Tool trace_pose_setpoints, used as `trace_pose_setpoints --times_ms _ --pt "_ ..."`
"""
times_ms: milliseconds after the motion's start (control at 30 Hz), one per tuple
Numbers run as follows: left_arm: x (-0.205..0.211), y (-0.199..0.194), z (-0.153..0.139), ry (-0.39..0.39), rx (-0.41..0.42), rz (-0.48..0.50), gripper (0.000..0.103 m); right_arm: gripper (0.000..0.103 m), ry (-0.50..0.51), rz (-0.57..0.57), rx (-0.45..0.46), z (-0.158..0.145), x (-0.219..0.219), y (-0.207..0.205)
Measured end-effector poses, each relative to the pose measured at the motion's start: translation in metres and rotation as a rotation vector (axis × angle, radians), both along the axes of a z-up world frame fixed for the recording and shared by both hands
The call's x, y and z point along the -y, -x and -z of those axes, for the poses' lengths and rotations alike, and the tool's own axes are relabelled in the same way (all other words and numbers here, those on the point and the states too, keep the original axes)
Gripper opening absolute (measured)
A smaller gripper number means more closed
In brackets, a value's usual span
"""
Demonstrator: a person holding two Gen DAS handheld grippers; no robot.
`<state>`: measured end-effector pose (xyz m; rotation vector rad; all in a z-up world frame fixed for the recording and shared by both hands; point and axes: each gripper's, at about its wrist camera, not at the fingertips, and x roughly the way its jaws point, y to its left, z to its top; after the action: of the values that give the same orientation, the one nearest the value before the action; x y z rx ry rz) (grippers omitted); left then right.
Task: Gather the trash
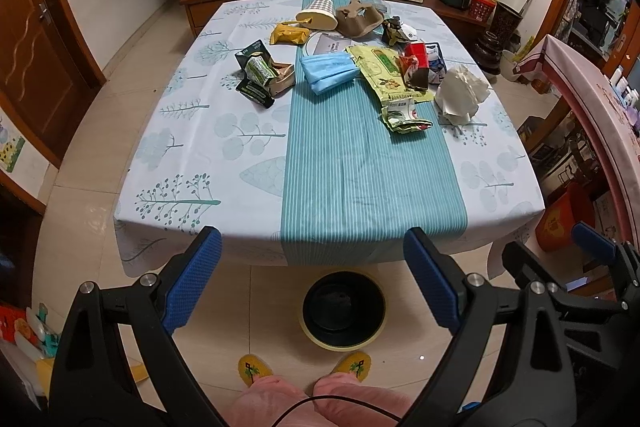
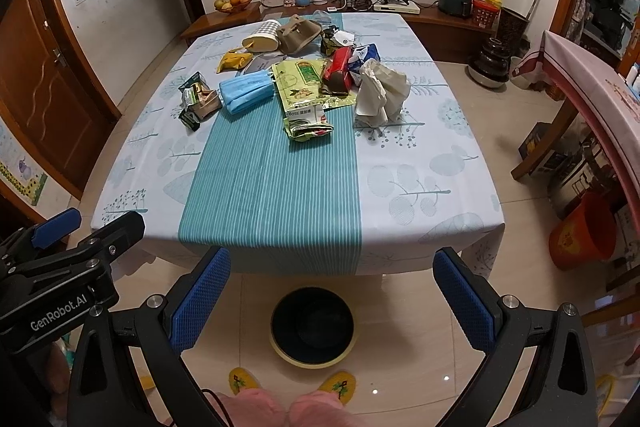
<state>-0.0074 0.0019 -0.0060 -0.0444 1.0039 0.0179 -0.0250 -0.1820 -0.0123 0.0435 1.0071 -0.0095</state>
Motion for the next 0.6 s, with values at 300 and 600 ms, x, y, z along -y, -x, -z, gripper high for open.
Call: trace_pose_setpoints --times_ms 300,600 --pt "-0.0012 0.0002 -0.0004 0.000 0.002 0.001 0.091 0.103 0.004 0.011 -0.002 0.0003 0.0033 -0.0004" --pt "0.0062 0.0022 -0.0011 -0.002 0.003 -0.004 0.091 0.103 0.012 0.016 0.002 -0.0012 0.0038 0.0016"
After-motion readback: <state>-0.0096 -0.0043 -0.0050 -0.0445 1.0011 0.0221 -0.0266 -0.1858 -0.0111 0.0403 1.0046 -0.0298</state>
